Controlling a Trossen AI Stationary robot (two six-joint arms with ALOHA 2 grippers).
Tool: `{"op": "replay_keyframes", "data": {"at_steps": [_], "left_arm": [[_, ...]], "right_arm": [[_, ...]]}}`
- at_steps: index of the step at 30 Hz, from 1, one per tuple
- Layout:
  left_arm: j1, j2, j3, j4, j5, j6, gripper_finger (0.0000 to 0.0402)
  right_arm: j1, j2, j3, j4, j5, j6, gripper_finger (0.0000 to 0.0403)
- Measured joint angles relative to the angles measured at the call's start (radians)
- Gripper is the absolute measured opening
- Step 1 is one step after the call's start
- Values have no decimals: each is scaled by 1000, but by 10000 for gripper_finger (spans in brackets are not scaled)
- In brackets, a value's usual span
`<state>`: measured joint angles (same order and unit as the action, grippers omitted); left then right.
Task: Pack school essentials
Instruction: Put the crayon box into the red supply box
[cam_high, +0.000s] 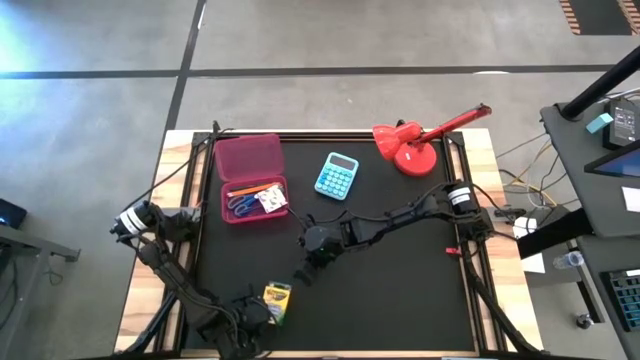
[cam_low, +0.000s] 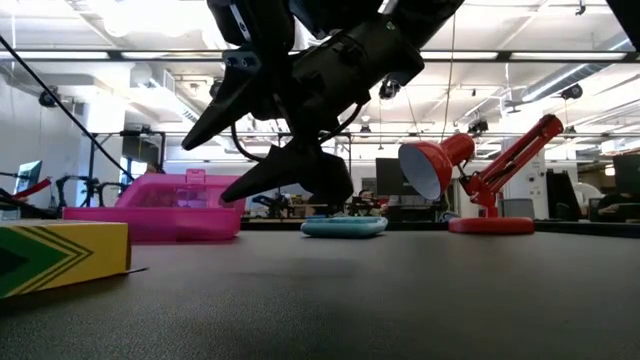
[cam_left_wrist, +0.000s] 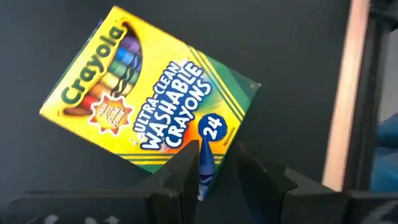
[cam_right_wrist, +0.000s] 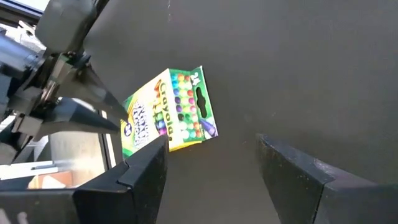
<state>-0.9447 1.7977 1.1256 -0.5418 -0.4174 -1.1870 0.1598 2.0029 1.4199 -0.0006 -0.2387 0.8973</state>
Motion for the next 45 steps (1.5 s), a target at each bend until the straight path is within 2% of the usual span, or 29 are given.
{"op": "replay_keyframes", "data": {"at_steps": [9,33,39,45], "left_arm": [[-7,0,67,10,-12,23,91],[-49,52,48,102,64,1,91],[-61,92,64,132,69,-11,91],[-60,101,64,131,62,-11,91]], "right_arm": [[-2,0,0,0,0,-9,228],[-2,0,-1,-25,-6,-34,228],[-1,0,-1,-24,-69,-43,228],[0,0,-1,17,-76,-45,228]]}}
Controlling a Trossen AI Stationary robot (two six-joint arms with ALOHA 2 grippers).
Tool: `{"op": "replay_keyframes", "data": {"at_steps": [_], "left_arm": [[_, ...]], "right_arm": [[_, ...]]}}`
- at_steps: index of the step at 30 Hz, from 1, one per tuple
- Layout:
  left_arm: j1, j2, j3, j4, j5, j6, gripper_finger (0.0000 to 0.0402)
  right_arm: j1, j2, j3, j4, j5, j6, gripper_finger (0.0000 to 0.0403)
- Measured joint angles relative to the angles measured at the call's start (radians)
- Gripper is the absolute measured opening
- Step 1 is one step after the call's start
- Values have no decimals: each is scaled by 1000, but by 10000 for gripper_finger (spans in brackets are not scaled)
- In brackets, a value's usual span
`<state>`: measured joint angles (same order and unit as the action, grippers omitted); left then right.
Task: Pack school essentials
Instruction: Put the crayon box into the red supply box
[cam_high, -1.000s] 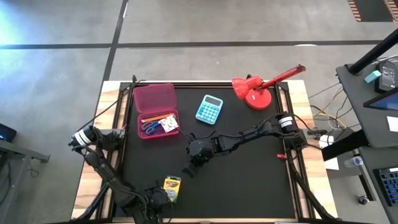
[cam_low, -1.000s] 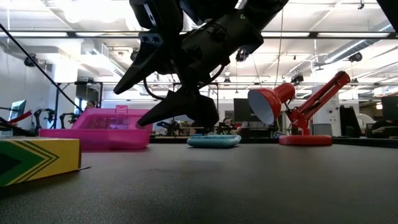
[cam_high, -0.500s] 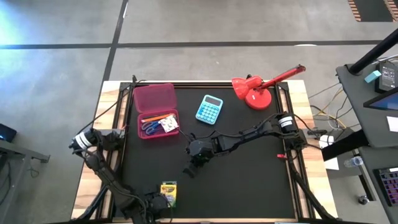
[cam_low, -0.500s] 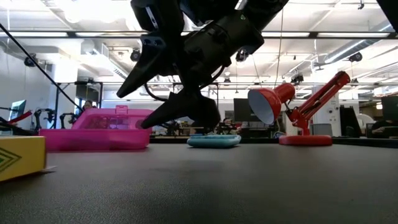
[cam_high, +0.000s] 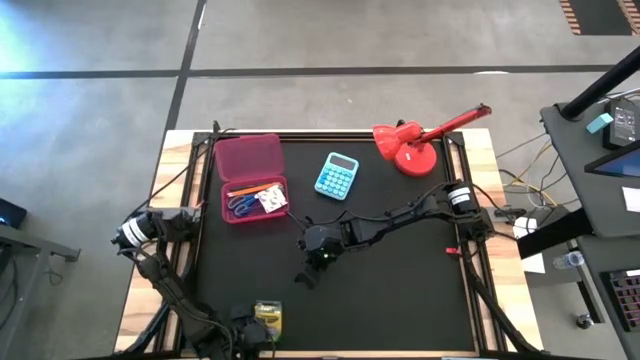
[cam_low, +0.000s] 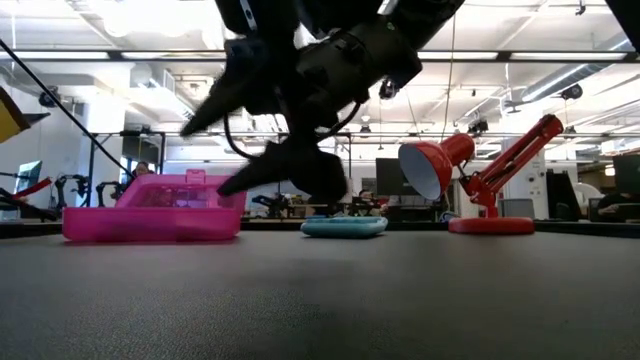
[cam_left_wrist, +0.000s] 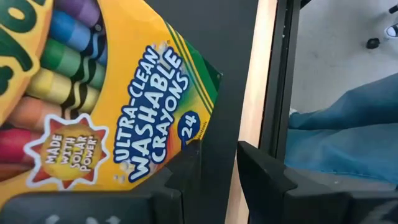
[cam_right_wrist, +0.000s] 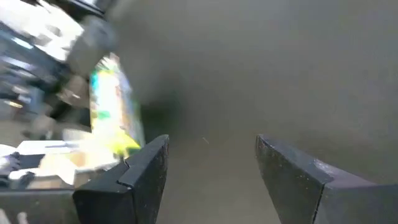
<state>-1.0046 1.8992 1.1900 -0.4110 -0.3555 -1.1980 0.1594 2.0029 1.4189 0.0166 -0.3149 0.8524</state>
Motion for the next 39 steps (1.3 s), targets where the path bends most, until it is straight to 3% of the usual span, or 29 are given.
{"op": "replay_keyframes", "data": {"at_steps": [6,11,22,39], "left_arm": [[0,2,-2,-4,-4,-1,91],[2,2,-3,-6,-6,0,91],[3,3,-5,-7,-11,-27,91],[8,4,-5,-10,-21,-27,91]], "right_arm": [[19,20,1,205,-38,25,228],[30,54,8,212,-62,37,228],[61,235,246,220,-227,28,228],[90,309,346,197,-207,27,228]]}}
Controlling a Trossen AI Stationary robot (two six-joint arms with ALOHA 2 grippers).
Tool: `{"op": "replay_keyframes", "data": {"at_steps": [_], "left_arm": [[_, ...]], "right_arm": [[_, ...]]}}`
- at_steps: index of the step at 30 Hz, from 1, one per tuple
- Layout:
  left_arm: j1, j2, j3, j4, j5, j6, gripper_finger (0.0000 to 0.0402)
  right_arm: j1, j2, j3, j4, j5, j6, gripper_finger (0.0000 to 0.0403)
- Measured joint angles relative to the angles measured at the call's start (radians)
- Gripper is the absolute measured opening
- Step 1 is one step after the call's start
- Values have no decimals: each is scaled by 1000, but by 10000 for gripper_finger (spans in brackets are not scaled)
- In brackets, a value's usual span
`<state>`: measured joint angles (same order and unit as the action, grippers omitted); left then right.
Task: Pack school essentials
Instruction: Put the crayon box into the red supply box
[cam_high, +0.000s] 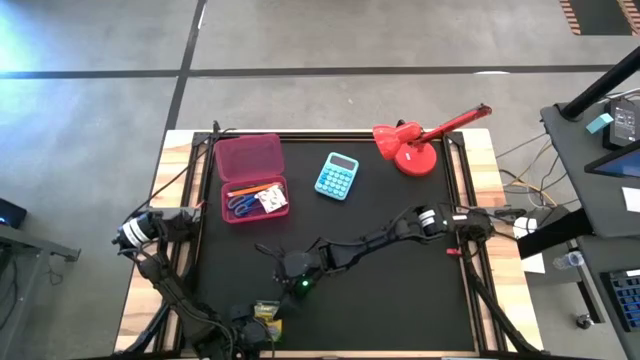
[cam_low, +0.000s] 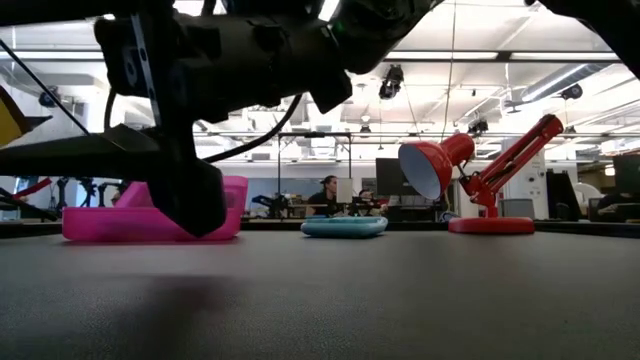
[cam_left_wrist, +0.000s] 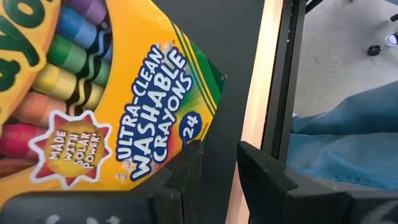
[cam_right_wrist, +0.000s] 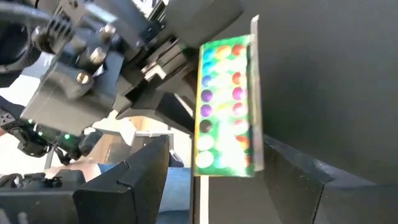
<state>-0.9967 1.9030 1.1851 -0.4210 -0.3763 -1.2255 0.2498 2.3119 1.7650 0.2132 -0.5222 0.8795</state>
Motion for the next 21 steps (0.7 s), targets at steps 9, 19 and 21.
{"op": "replay_keyframes", "data": {"at_steps": [9,19,21], "left_arm": [[4,0,0,-4,-9,1,91],[4,-1,0,-2,-12,0,91],[5,-7,-1,-2,-13,0,91]], "right_arm": [[6,0,2,-1,31,-9,170],[6,0,2,0,27,-17,83],[6,0,2,0,26,-16,80]]}}
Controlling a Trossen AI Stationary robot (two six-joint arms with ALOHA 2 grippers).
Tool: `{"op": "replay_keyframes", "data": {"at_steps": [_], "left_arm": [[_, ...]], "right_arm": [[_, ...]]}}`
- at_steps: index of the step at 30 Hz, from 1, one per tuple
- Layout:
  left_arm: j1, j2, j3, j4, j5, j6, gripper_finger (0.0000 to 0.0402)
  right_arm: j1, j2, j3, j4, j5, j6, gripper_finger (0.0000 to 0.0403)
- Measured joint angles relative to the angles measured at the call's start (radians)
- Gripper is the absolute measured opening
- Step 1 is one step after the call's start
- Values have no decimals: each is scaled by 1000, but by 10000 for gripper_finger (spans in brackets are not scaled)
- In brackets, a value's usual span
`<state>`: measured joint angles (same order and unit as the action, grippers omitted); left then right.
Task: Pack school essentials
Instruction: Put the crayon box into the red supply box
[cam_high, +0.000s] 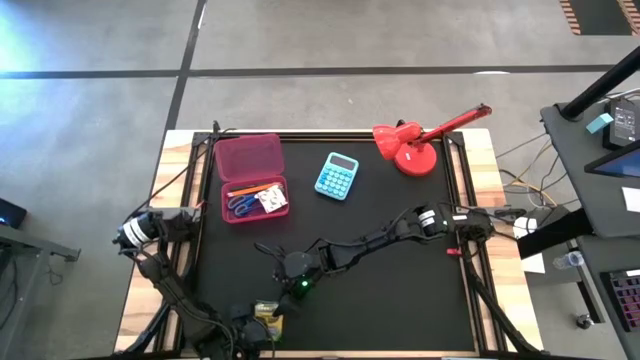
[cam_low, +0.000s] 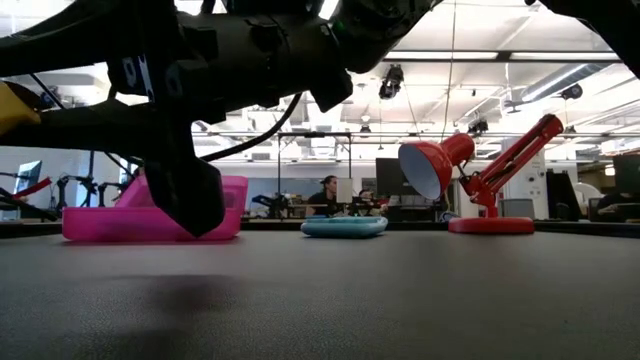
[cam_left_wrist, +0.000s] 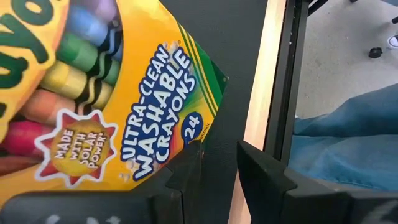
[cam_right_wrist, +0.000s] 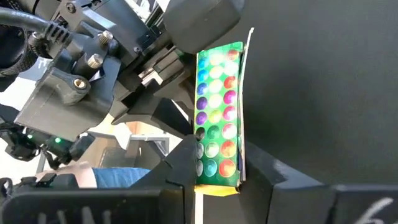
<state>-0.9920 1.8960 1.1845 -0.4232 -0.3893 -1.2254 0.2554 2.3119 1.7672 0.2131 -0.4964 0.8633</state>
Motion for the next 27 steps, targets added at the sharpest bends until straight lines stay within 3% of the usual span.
{"op": "replay_keyframes", "data": {"at_steps": [13,27], "left_arm": [[4,-169,-3,-64,-62,6,91],[8,-257,-7,-128,-96,8,91]], "right_arm": [[-41,-30,0,-28,-35,-8,79],[-195,-133,0,-192,3,-129,81]]}}
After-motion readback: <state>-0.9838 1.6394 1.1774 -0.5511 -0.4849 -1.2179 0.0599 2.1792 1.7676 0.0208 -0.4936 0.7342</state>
